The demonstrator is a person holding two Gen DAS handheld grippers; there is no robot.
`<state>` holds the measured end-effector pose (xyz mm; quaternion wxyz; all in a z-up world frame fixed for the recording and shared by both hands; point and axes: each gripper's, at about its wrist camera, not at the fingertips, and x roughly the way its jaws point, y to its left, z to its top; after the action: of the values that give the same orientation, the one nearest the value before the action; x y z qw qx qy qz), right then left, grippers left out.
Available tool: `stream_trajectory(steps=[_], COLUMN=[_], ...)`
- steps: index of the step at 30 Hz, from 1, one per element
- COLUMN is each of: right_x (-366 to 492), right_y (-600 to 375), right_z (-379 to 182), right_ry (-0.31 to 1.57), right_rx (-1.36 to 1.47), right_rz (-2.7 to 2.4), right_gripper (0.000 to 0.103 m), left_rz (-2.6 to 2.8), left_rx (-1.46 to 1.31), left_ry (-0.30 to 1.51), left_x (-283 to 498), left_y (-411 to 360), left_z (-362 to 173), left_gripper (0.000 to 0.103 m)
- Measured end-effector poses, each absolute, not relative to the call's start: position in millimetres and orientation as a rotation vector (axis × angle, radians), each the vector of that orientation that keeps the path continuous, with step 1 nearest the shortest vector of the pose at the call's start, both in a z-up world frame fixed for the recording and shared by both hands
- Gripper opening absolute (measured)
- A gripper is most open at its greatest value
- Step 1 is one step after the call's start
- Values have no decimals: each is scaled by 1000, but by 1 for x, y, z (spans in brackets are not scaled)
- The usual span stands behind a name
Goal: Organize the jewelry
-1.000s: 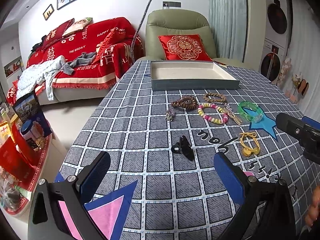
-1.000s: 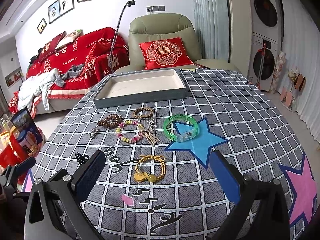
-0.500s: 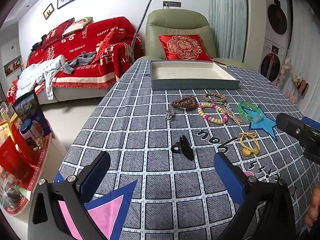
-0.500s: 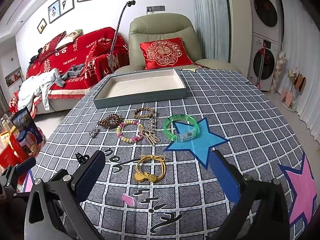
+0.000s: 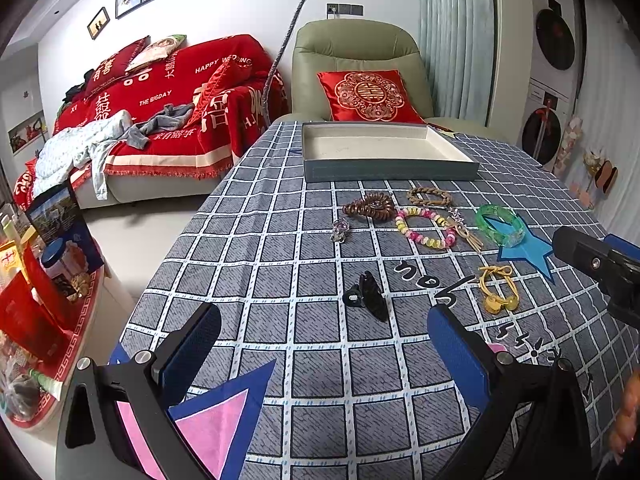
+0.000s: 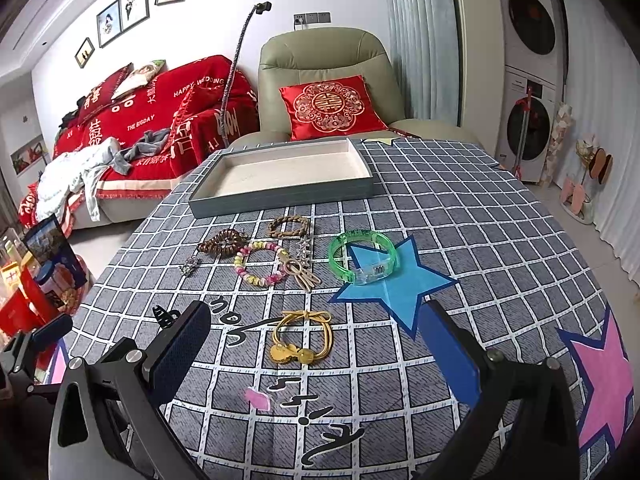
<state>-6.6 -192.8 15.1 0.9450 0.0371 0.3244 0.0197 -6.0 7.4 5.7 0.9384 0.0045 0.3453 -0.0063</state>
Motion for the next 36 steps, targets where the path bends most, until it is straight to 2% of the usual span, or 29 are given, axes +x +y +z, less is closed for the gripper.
stream_trajectory(steps=[36], right_x=[-10], right_y=[-196], right_z=[16], right_ry=[664], right_rx=[87], right_rz=[42], right_gripper=[103], left_rz=[-18], left_rx=[13], left_ry=[706], left_x=[-10], left_y=[5], left_z=[6], left_gripper=[103])
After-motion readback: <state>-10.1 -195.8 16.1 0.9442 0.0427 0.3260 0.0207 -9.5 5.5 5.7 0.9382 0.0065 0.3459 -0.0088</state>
